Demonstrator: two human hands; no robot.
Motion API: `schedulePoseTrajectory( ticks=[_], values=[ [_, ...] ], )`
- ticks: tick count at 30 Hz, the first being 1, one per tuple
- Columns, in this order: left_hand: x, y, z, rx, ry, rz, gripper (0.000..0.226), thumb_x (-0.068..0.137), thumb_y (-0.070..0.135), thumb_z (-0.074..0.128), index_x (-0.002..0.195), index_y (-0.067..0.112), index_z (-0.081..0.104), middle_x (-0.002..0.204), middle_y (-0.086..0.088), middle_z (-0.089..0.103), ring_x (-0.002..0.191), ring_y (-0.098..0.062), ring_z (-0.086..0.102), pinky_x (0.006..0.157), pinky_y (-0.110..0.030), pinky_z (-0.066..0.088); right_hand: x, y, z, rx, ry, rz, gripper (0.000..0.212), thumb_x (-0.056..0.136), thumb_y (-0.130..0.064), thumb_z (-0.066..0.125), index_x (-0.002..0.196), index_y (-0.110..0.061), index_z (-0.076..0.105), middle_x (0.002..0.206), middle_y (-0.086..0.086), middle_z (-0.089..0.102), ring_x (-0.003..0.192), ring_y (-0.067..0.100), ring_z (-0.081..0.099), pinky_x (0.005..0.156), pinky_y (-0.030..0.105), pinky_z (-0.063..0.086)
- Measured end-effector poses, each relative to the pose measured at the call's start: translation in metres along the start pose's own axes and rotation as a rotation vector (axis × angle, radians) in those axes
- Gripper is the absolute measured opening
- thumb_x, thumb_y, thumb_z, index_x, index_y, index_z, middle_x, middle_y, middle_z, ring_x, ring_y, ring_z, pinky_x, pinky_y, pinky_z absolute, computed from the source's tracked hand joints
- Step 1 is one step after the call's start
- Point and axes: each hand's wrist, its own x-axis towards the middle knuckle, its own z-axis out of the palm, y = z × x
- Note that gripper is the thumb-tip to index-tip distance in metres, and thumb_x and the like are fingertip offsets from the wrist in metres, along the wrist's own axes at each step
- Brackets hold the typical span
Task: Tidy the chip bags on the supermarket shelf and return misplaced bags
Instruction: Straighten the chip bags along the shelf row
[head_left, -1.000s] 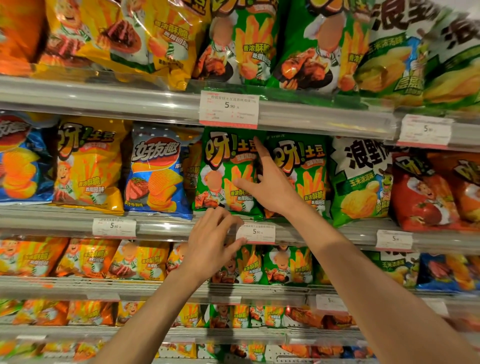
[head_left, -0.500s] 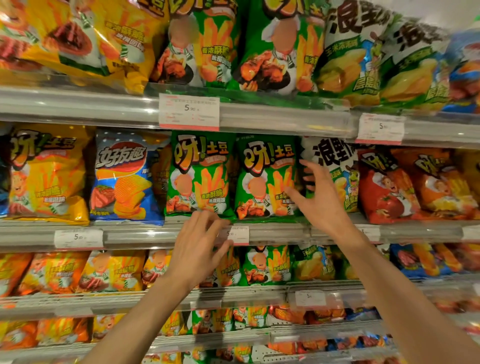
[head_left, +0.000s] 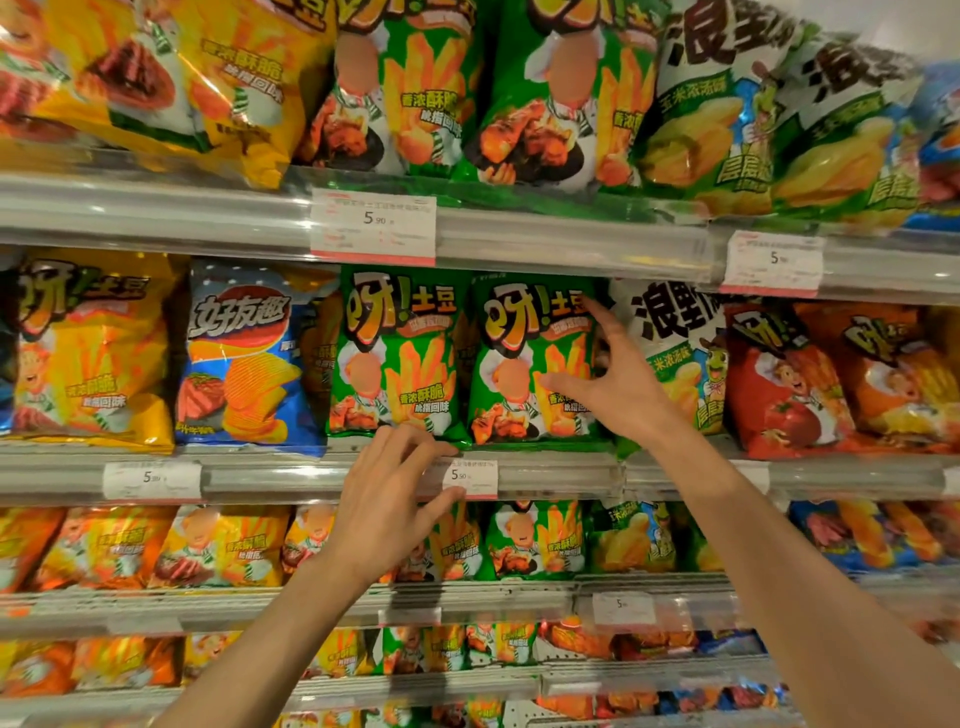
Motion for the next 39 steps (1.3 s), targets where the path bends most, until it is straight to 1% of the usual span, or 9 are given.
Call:
schedulePoseTrajectory(
  ticks=[2,6,14,18,23,27,31,36,39],
  values=[
    [0.0,0.0,0.0,0.002,-0.003,-0.005,0.043,0.082,0.042,0.078,0.116,0.02,0.065,0.108,0.003,0.057,0.101,-0.019,0.05,0.078,-0.029,0.043,-0.001,0.001,0.003,0.013,0.017,-0.003,0.103,0.08,-0.011,0.085,0.16,-0.027,0.022,0.142,-0.01,0.047,0.125,0.01,0.054,0.093,0.01,0.05],
    [0.0,0.001,0.0,0.005,-0.003,-0.016,0.043,0.082,0.043,0.078,0.116,0.02,0.065,0.108,0.003,0.057,0.102,-0.019,0.05,0.078,-0.029,0.044,-0.001,0.005,0.006,0.004,0.026,-0.017,0.105,0.08,-0.012,0.085,0.161,-0.028,0.02,0.151,-0.005,0.045,0.132,0.015,0.053,0.111,0.038,0.048],
    [-0.001,0.003,0.0,-0.001,-0.019,-0.049,0.042,0.083,0.043,0.077,0.117,0.021,0.065,0.11,0.003,0.057,0.103,-0.018,0.049,0.08,-0.032,0.045,-0.011,0.005,0.013,-0.007,0.097,-0.026,0.102,0.083,-0.015,0.084,0.159,-0.029,0.018,0.138,-0.009,0.048,0.12,0.008,0.057,0.108,0.038,0.05],
    [-0.005,0.004,0.0,-0.004,-0.016,-0.034,0.039,0.087,0.043,0.071,0.118,0.019,0.066,0.11,0.002,0.057,0.104,-0.019,0.049,0.082,-0.032,0.046,-0.034,0.011,0.025,-0.096,0.204,-0.015,0.094,0.088,-0.038,0.077,0.159,-0.033,0.015,0.157,0.0,0.039,0.142,0.018,0.042,0.116,0.048,0.041],
    [-0.021,0.009,-0.008,-0.125,-0.036,-0.055,0.042,0.096,0.043,0.054,0.128,0.018,0.063,0.123,0.002,0.056,0.114,-0.017,0.05,0.091,-0.031,0.046,-0.089,0.016,0.051,-0.211,0.236,-0.012,0.094,0.094,-0.04,0.069,0.162,-0.031,0.004,0.166,-0.01,0.02,0.15,0.003,0.019,0.122,0.031,0.021],
    [-0.044,0.014,-0.01,-0.187,-0.079,-0.046,0.044,0.098,0.041,0.055,0.136,0.019,0.057,0.144,0.0,0.049,0.133,-0.019,0.044,0.109,-0.032,0.038,-0.135,0.04,0.072,-0.395,0.177,-0.004,0.089,0.096,-0.06,0.052,0.164,-0.021,0.009,0.171,-0.003,0.005,0.158,0.014,0.004,0.128,0.044,0.015],
    [-0.068,0.012,-0.008,-0.205,-0.102,-0.099,0.051,0.095,0.043,0.055,0.139,0.018,0.056,0.151,0.0,0.044,0.139,-0.02,0.04,0.113,-0.037,0.036,-0.178,0.055,0.083,-0.468,0.112,0.068,0.089,0.091,-0.078,0.029,0.162,-0.029,0.009,0.165,-0.015,-0.001,0.154,0.006,-0.005,0.126,0.032,0.003],
    [-0.098,0.015,-0.007,-0.308,-0.138,-0.235,0.056,0.096,0.052,0.048,0.143,0.023,0.052,0.155,0.0,0.039,0.142,-0.022,0.036,0.113,-0.039,0.033,-0.215,0.075,0.08,-0.453,0.058,0.233,0.087,0.094,-0.075,0.028,0.162,-0.023,0.016,0.17,-0.002,0.017,0.157,0.017,0.014,0.127,0.039,0.019],
    [-0.111,0.023,-0.005,-0.342,-0.128,-0.345,0.056,0.096,0.052,0.049,0.145,0.025,0.05,0.152,0.003,0.042,0.141,-0.018,0.038,0.113,-0.04,0.037,-0.232,0.087,0.073,-0.401,0.056,0.321,0.079,0.097,-0.066,0.039,0.161,-0.025,0.02,0.167,-0.003,0.025,0.154,0.018,0.022,0.123,0.042,0.026]
  ],
)
